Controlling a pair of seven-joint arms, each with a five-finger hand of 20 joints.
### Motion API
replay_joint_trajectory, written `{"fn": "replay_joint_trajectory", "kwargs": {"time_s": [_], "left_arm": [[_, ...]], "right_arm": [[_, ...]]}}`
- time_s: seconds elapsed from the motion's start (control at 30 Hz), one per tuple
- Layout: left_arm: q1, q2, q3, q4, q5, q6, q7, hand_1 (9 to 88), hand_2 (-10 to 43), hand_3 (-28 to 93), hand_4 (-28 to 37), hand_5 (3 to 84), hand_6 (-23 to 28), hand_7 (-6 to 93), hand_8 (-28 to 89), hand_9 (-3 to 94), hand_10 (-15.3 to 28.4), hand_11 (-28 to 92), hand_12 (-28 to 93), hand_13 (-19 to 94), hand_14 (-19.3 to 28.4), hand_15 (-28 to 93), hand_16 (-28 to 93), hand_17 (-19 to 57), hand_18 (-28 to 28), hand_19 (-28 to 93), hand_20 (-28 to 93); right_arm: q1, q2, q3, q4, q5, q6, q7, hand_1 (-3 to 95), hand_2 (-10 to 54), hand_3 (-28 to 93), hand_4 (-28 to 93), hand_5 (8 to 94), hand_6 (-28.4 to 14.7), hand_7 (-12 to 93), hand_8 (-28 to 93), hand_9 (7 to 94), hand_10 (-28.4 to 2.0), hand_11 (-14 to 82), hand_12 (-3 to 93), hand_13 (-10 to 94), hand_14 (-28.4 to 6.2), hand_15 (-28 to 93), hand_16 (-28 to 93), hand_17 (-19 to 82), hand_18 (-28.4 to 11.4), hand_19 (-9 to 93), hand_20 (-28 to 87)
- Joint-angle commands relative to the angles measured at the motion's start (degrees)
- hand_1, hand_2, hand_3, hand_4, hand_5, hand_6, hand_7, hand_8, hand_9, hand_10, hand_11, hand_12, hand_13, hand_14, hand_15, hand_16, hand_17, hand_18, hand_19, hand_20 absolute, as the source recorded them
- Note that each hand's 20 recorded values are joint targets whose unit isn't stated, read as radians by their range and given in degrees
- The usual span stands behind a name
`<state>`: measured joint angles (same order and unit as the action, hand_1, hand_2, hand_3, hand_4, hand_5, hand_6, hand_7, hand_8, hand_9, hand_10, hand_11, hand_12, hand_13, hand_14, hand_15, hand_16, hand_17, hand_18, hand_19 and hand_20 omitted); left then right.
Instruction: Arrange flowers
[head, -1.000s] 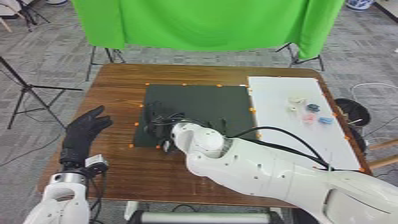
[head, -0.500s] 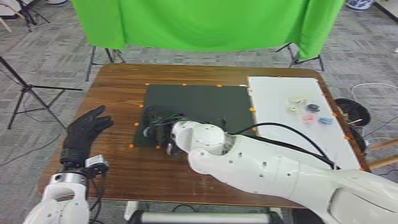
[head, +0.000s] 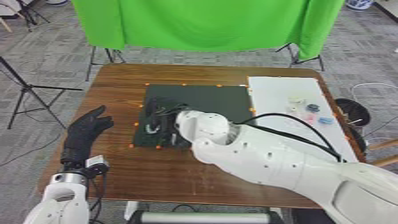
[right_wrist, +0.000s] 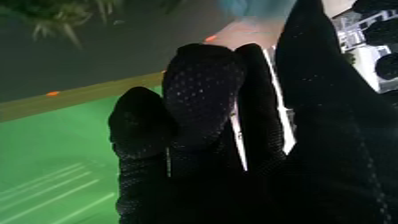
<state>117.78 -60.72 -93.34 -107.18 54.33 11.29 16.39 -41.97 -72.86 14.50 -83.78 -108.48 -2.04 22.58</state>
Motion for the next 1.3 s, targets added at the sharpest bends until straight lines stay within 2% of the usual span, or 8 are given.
{"fn": "replay_joint_trajectory", "kwargs": {"time_s": [0.03,0.2,0.27,0.37,0.47,0.6,1.0,1.3], "left_arm": [[1.3,-0.22,-0.34,-0.17,0.36,-0.48,-0.3,23.6,-9.5,68,-28.3,45.7,-0.1,14.5,-8,49.0,12.9,21,13,40,17.5,26,1,7.7,14.4,9,20],[2.4,-1.05,-0.67,-0.72,0.49,-0.25,-0.3,23.6,-9.5,68,-28.3,45.7,-0.2,14.6,-8,49.0,13.0,21,14,40,17.6,26,1,7.6,14.4,9,19],[2.1,-0.92,-0.59,-0.55,0.64,-0.47,-0.34,23.7,-9.5,68,-28.3,45.7,-0.3,14.5,-8,49.0,12.9,21,14,40,17.5,26,1,7.7,14.4,9,19],[2.8,-1.05,-1.31,-0.89,0.56,-0.14,-0.5,23.8,-9.5,68,-28.3,45.7,-0.3,14.5,-8,48.9,12.9,21,14,40,17.6,26,1,7.7,14.4,9,19],[3.3,-1.04,-2.04,-1.12,0.33,0.32,-0.35,23.9,-9.5,68,-28.3,45.8,-0.3,14.5,-8,49.0,12.9,21,14,40,17.6,27,1,7.7,14.5,9,19],[3.5,-1.13,-2.39,-1.27,0.39,0.12,-0.36,24.0,-9.5,67,-28.3,46.0,-0.3,14.5,-8,49.1,13.0,21,14,40,17.6,27,1,7.6,14.4,9,19],[3.2,-1.81,-1.25,-1.22,1.01,-0.18,-0.27,24.1,-9.5,68,-28.3,46.2,-0.3,14.6,-8,49.2,12.9,22,14,40,17.6,27,1,7.6,14.4,9,19],[3.3,-2.14,-0.79,-1.27,1.01,-0.21,-0.25,24.0,-9.5,68,-28.3,46.6,-0.3,14.8,-8,49.2,12.9,21,13,40,17.6,27,1,7.5,14.4,9,19]], "right_arm": [[3.2,3.0,2.2,-4.0,0.7,-2.0,-1.0,39.9,-9.5,73,-15,51.0,4.6,16,-10,56.5,-13.6,11.3,17.8,86,-2.8,57,30,60,-11.8,93,46],[2.8,8.7,7.3,-10.1,0.1,-3.8,-2.7,38.8,-9.5,73,-15,49.3,3.8,15,-9,55.3,-13.9,10.5,17.9,86,-2.8,57,30,60,-12.0,93,46],[2.2,13.2,10.0,-13.8,0.5,-4.1,-2.6,38.2,-9.5,73,-15,48.7,3.6,15,-9,54.6,-13.9,10.3,18.0,85,-3.0,57,30,59,-12.1,93,46],[0.1,19.8,15.6,-18.7,1.2,-9.4,-2.1,35.2,-9.5,73,-15,47.0,2.8,14,-8,53.6,-14.6,9.5,18.1,84,-3.9,58,30,58,-12.9,93,46],[-3.5,25.8,22.3,-22.4,1.5,-14.5,-0.1,31.6,-9.5,70,-15,43.9,1.0,11,-7,51.9,-15.5,7.9,18.4,82,-5.3,58,29,56,-14.4,93,46],[-12.2,32.8,32.8,-25.9,1.3,-14.6,2.6,27.6,-9.5,67,-15,41.1,-1.2,8,-6,49.8,-16.7,6.6,18.5,81,-6.5,58,29,54,-15.5,93,46],[-35.6,41.9,54.6,-27.7,-0.1,-14.0,6.5,26.2,-9.5,64,-15,48.8,-1.5,9,-5,56.7,-16.1,8.0,18.4,81,-8.2,58,28,54,-17.2,93,45],[-38.7,42.1,55.5,-25.7,-0.7,-16.2,6.9,27.0,-9.5,65,-14,50.6,-1.1,10,-6,58.0,-16.0,8.6,18.6,81,-8.2,58,28,54,-17.3,93,46]]}}
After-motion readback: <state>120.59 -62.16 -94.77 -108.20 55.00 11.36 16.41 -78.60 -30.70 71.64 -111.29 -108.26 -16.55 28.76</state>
